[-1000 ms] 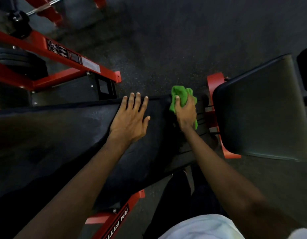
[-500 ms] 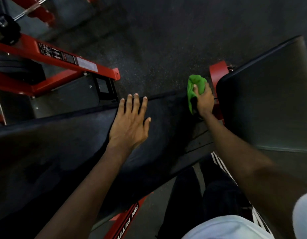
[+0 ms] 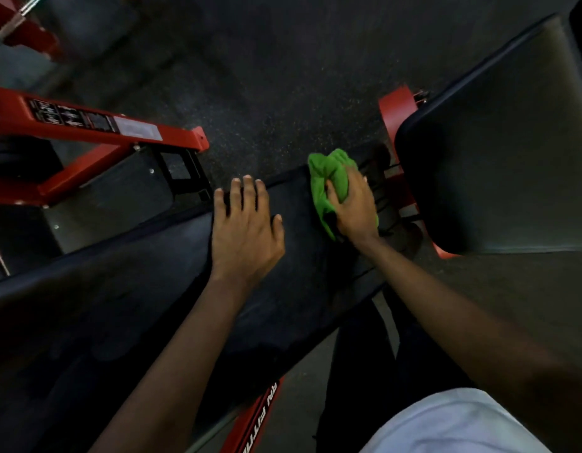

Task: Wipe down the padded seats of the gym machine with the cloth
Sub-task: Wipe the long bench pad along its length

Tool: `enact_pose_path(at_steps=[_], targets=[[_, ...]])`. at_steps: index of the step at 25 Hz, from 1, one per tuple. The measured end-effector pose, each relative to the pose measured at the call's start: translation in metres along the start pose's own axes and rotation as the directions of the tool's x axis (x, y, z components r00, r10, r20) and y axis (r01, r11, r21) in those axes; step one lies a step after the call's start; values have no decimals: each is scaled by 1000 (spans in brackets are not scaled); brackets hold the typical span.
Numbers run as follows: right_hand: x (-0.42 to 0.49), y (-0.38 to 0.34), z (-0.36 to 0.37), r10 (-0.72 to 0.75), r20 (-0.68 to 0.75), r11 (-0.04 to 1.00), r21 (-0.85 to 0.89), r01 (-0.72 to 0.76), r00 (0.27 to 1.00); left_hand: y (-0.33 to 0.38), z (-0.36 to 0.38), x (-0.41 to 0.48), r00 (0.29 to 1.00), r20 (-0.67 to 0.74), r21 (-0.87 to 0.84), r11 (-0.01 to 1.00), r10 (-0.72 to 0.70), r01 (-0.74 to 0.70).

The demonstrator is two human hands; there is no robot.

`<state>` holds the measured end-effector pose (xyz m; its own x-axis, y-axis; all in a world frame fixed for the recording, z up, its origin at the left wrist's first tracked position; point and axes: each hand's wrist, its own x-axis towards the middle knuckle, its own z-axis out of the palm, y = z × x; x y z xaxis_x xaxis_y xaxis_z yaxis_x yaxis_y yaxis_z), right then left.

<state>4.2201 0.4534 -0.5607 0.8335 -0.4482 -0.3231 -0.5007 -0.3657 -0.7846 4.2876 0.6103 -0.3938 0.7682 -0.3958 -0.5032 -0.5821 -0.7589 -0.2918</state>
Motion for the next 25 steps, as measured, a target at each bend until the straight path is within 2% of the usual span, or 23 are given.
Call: enact_pose_path(at_steps=[3,6,8,11,13,15,19,22,25], targets=[[55,26,-9,226,-63,974,14,-225,972,26,7,32,999,25,-15,999,41,-40],[97,41,-24,437,-62,899,-16,-439,897,34,15,43,998,50,49,998,30,-33],[94,22,-21,427,-44,902,-45,-429,903,33,19,44,999,43,73,997,18,-21],[22,-22,-6,172,-37,985,36,-170,984,35,21,46,999,41,88,996,32,-35],[-35,-39,-10,19,2,994,110,-19,1000,32,15,44,998,48,91,995,31,-36],[-54,-25,-15,-20,41,992,129,15,999,32,12,42,998,49,96,995,34,-39],[10,33,-24,166,-26,979,126,-162,986,33,9,41,998,52,96,995,26,-30],[58,54,-31,328,-84,934,182,-309,941,33,8,43,998,56,106,994,26,-32],[47,48,-27,415,-107,905,149,-398,903,33,8,43,998,61,106,994,19,-26]])
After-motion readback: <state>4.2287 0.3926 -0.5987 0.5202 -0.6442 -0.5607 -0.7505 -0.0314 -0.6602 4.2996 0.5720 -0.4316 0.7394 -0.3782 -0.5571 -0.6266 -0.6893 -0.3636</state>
